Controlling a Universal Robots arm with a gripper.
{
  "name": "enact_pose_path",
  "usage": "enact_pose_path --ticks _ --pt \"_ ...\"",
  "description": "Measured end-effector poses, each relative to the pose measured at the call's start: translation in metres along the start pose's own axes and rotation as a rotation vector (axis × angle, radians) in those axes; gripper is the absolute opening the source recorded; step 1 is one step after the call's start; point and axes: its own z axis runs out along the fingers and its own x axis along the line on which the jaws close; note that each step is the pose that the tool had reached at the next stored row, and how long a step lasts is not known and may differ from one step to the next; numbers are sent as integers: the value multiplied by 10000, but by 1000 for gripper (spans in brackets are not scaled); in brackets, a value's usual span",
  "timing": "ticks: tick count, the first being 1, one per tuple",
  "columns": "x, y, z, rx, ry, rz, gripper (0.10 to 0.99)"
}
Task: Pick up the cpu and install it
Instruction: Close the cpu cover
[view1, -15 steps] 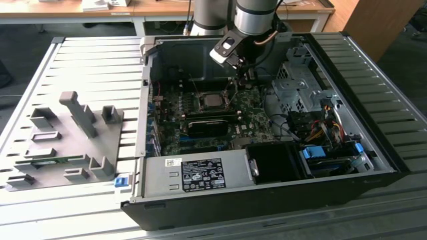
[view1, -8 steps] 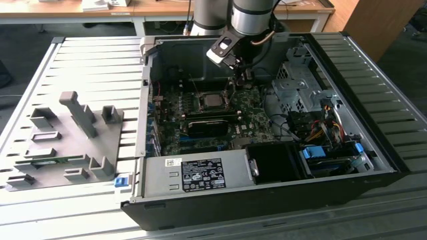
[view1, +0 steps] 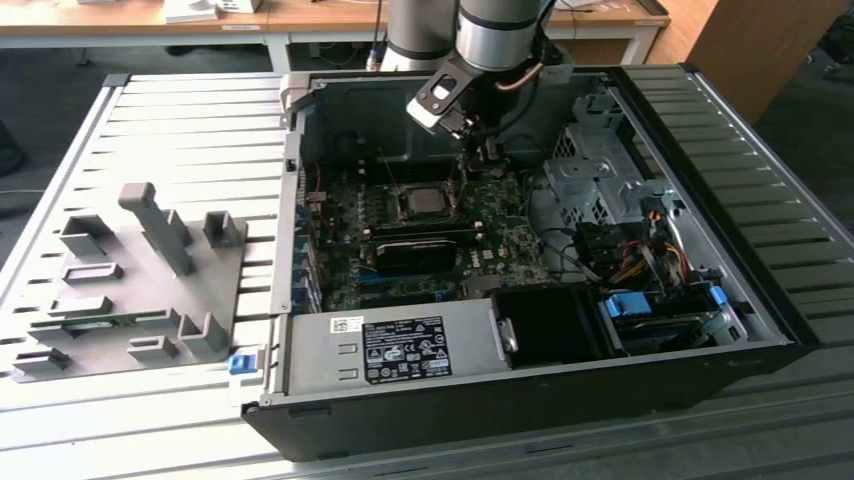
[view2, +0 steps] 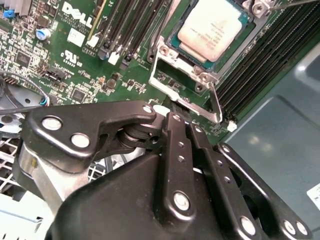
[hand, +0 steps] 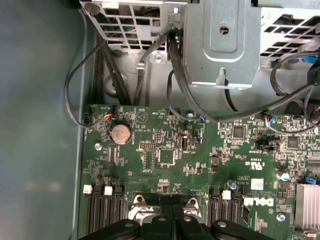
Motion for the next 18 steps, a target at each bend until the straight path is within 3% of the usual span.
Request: enact_pose_path --ticks 13,18 --pt "4 -175 30 1 0 0 106" --pt "7 -288 54 3 0 0 106"
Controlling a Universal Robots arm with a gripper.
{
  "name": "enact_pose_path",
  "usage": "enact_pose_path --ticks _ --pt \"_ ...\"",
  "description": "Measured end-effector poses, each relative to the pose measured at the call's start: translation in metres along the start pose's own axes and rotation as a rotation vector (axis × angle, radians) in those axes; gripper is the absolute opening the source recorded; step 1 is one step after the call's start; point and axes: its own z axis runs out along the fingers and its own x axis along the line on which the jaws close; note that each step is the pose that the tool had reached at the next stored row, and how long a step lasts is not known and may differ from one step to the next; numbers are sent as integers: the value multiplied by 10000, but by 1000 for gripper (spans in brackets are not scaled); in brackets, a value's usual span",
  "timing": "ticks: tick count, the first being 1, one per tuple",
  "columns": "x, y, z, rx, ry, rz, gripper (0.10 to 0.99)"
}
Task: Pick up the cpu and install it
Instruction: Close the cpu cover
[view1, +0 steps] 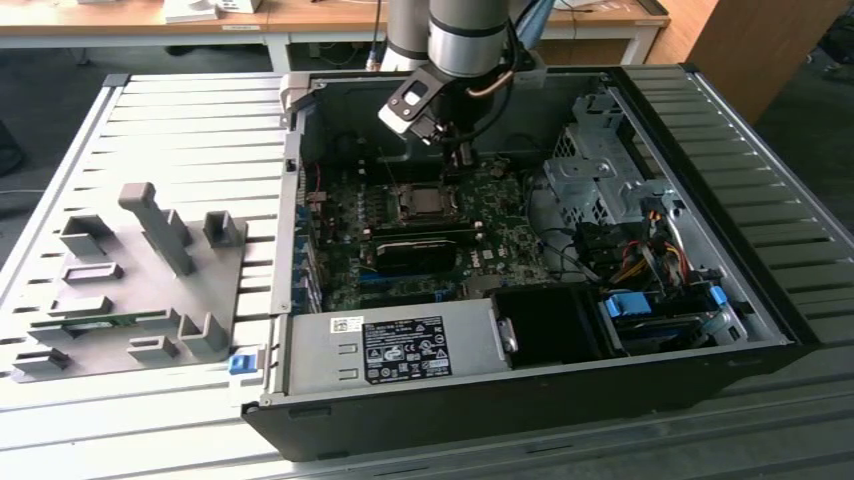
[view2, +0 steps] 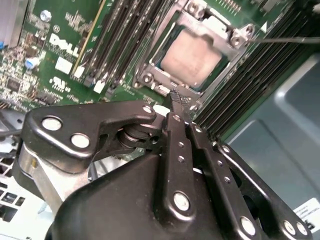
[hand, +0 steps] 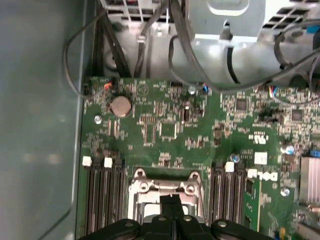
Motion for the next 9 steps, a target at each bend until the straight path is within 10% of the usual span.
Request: enact_pose_path --ticks 9 --pt "5 -205 38 12 0 0 106"
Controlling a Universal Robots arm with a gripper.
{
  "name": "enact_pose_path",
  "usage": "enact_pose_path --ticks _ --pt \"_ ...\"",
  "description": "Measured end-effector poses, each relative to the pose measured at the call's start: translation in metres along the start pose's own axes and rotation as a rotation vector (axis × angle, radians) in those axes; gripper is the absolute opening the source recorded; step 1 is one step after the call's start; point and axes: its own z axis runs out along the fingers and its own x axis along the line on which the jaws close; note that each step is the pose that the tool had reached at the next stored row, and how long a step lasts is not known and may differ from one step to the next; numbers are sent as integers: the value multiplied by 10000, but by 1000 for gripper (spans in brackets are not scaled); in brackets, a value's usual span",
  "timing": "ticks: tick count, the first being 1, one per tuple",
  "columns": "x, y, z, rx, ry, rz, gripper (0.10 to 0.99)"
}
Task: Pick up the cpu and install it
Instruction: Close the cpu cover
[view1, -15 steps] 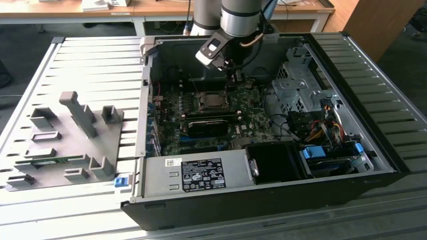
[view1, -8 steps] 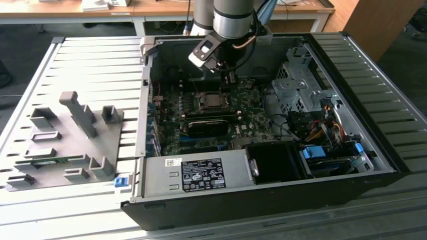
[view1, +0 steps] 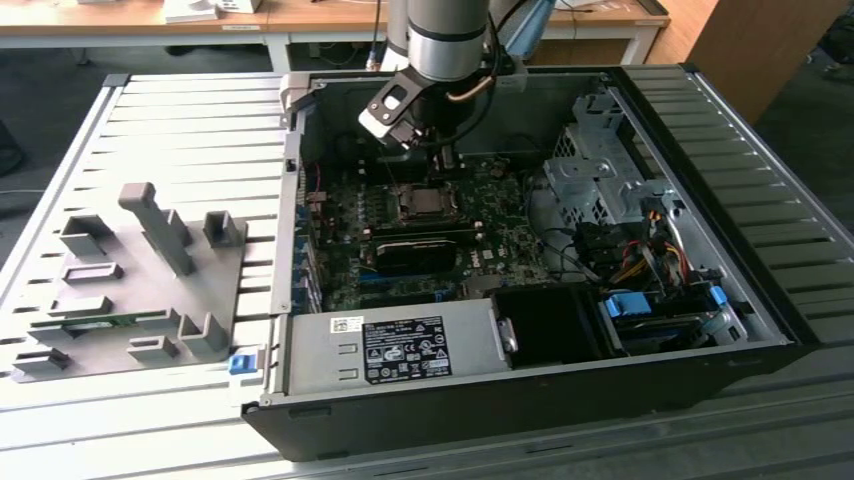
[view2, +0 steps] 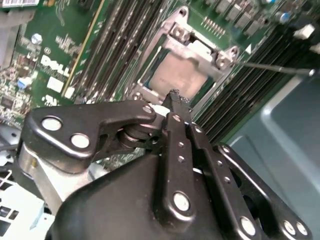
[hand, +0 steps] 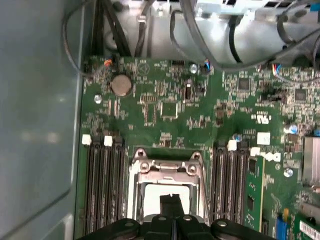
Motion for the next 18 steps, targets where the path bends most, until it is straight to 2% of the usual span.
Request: enact_pose_path --ticks 7,13,18 --pt "2 -101 55 136 5 3 106" --pt "4 -209 114 145 5 3 106" --pt "4 -224 157 146 5 2 106"
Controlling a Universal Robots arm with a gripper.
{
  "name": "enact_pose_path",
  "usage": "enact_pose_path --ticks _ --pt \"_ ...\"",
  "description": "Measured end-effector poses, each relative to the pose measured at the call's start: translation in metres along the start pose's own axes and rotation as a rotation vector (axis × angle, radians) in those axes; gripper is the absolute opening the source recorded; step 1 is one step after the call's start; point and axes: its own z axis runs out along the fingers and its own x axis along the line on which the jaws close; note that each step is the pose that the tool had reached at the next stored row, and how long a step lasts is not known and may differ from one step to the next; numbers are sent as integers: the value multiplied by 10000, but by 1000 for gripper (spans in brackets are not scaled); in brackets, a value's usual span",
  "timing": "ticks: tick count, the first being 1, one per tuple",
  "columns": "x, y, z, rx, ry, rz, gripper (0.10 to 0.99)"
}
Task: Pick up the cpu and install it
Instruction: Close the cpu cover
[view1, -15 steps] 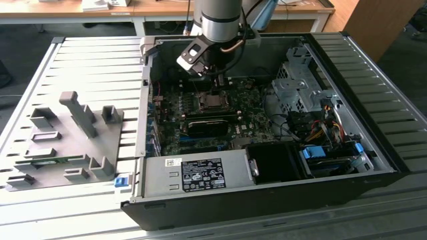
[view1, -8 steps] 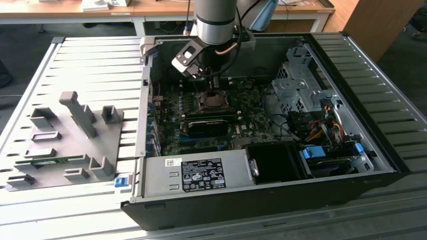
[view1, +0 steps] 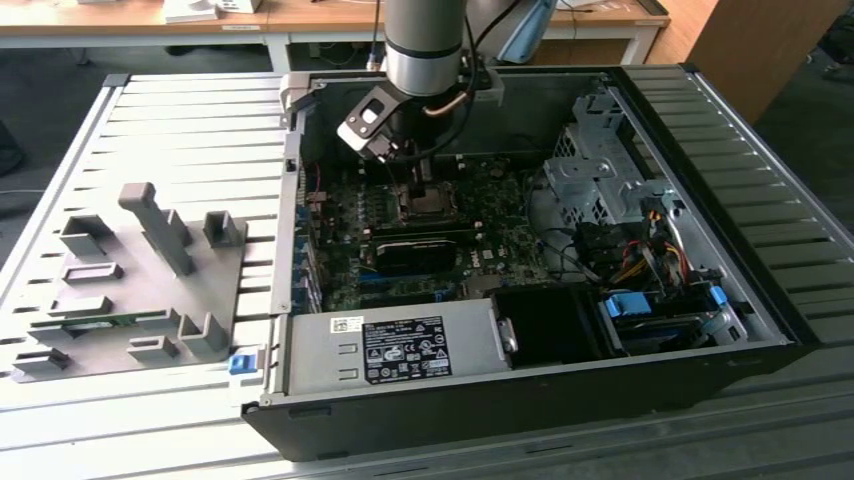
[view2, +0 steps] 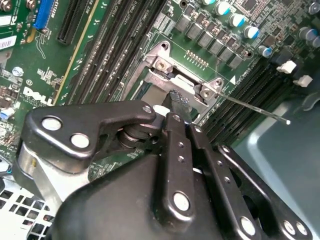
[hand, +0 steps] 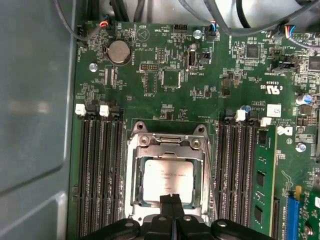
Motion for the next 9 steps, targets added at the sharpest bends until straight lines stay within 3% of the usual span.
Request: enact_pose_path --ticks 9 --pt "0 -45 107 -2 2 0 106"
